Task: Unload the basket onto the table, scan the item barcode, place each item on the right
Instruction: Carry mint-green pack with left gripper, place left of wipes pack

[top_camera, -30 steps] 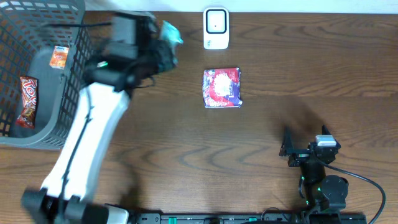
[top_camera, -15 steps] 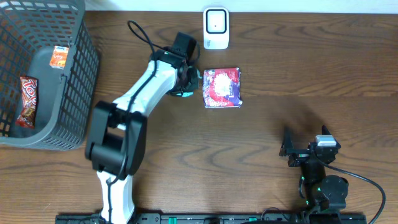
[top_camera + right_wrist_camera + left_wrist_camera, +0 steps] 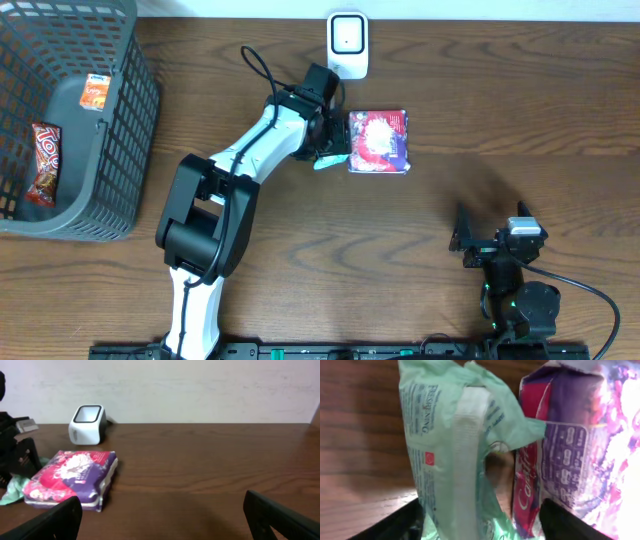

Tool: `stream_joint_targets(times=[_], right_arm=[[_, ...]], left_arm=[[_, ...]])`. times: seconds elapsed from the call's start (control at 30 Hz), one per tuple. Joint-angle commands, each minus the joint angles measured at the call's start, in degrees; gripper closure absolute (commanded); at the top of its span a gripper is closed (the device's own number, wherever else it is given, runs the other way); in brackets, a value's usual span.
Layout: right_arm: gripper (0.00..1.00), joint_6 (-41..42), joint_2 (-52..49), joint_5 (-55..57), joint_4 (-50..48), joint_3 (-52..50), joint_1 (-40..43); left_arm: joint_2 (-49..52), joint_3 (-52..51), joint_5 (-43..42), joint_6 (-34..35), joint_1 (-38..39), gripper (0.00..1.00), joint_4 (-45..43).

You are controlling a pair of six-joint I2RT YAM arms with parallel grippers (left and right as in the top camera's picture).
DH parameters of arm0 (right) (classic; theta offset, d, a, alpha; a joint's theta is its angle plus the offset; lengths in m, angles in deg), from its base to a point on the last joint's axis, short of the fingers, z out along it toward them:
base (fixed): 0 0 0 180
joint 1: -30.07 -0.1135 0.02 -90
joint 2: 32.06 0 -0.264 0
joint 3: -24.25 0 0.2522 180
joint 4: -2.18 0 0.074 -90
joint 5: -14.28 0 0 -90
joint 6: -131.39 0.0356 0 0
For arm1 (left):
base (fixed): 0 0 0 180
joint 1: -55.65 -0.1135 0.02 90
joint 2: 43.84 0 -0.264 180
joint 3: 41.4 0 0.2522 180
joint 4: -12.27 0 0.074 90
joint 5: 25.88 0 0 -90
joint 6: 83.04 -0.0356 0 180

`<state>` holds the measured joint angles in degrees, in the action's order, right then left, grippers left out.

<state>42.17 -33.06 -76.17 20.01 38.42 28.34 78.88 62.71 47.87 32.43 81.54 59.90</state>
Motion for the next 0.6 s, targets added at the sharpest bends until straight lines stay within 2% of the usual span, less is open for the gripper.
stream_joint_targets(times=[0.0,0.23,0.43,0.57], right_arm=[[0.01,-0.6,0.2,-0.1,0.2,-0.1,0.3],[0.01,-0.6,0.2,-0.1,0.2,-0.1,0.3],[0.01,-0.6,0.2,-0.1,0.2,-0.1,0.3],[0.01,-0.6,0.2,-0.1,0.2,-0.1,0.3]], left_arm=[[-3.5,2.4,-0.7,-1.3,-1.8,0.23,0.1],[-16.4,3.0,-0.7,-4.3,-7.8,0.20,-1.7],[-28.3,3.0,-0.3,-7.9,-16.4,0.20,-6.3],[-34.0,3.0,8.0,-7.9,-23.5,0.20,-7.3]])
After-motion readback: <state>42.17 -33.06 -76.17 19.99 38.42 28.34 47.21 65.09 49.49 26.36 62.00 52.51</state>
